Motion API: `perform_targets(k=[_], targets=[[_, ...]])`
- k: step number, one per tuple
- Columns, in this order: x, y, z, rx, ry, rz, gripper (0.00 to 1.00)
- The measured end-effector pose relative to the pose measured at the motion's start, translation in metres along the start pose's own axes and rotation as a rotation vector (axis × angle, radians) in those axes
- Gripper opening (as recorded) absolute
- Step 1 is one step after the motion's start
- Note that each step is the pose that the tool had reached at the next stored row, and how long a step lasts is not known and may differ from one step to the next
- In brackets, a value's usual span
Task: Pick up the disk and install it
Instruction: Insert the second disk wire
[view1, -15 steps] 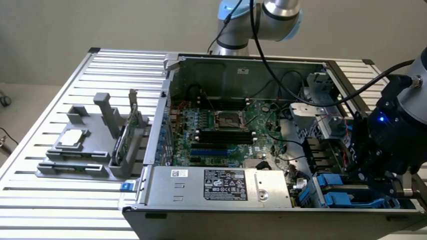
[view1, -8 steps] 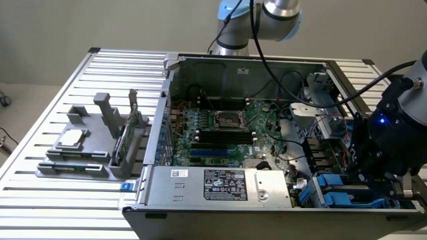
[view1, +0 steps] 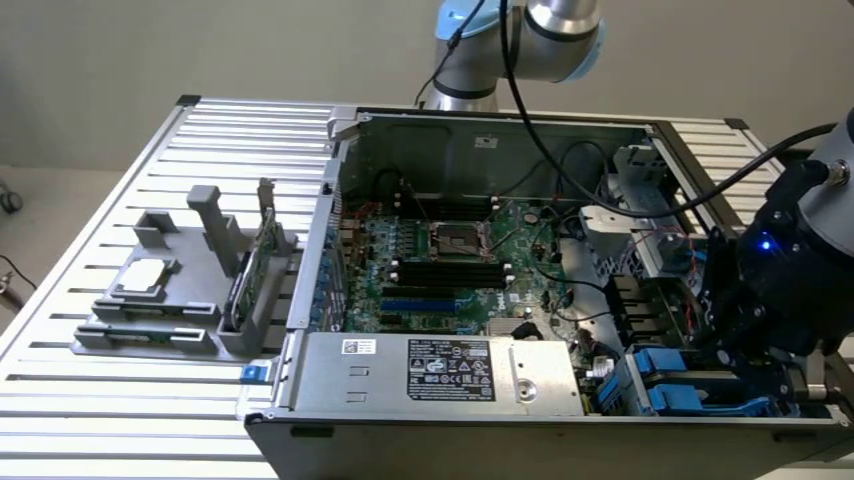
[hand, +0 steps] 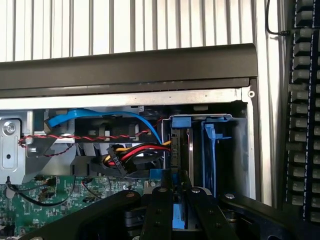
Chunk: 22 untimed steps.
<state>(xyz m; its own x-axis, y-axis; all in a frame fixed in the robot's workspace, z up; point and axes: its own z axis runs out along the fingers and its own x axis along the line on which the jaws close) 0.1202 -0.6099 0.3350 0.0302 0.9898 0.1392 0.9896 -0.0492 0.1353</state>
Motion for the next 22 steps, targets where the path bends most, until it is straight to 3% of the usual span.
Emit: perform_targets(k=[16,17,22], targets=[[-0.0028,-0.0004,0.0035,0.0004,0.0054,0.0,0.18],[-0.0028,-0.0002,0.0027,0.0005,0.006,0.0,0.25],[-0.0019,-0.0003,-0.0062,0.0026,0.0075,0.0,0.25]])
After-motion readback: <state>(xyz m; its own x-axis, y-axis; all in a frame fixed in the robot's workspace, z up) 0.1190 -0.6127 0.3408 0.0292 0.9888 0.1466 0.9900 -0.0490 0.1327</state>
